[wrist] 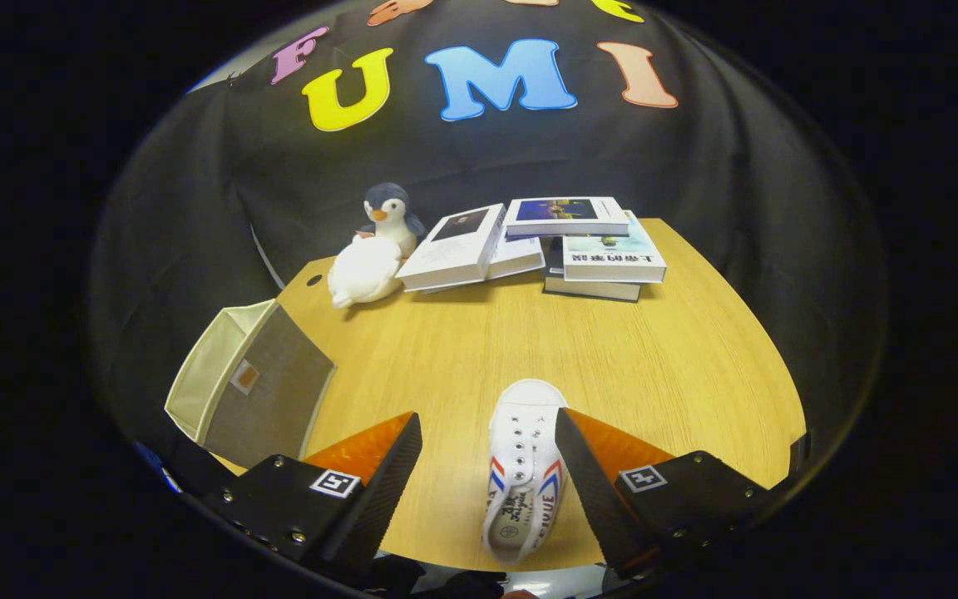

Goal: Open the storage box then place both shoes into the box .Put the left shoe in first, then the right shoe, with the right side of both shoes facing outward in a uniform manner.

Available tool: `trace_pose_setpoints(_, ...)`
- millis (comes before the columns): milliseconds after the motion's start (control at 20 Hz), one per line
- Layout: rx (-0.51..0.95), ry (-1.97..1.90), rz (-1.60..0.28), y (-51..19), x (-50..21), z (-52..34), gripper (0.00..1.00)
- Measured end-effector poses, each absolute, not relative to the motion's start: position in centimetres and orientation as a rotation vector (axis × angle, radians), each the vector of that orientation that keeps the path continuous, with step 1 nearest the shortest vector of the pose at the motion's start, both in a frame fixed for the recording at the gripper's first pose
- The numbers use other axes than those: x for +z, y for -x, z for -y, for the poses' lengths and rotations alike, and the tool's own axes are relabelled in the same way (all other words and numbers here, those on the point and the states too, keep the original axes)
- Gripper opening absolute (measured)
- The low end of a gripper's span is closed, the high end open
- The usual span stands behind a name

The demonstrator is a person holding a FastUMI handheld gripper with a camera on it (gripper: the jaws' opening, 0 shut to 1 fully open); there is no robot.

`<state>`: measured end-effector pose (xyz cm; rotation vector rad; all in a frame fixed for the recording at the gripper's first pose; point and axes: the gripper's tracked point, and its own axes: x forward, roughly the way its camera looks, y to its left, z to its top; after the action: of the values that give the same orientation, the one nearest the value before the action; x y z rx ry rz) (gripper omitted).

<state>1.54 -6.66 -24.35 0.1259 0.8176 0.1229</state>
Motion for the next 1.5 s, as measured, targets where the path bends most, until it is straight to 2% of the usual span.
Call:
trace_pose_setpoints(450,0.049,-0.096,-0.942,-0.1,-30.9,11.3,0.98)
trace_pose_setpoints(1000,0.068,-0.049,-1.104,1.9,-35.4,11.0,0.98)
trace_pose_setpoints(1200,0.112,-0.090,-1.116,2.0,-35.6,9.6,0.84)
trace_pose_setpoints(1250,0.104,-0.098,-1.121,2.1,-35.4,9.2,0.61)
trace_pose_setpoints(1300,0.099,-0.082,-1.121,2.0,-35.5,9.4,0.47)
trace_pose_setpoints(1500,0.089,-0.042,-1.163,2.3,-35.4,9.4,0.45)
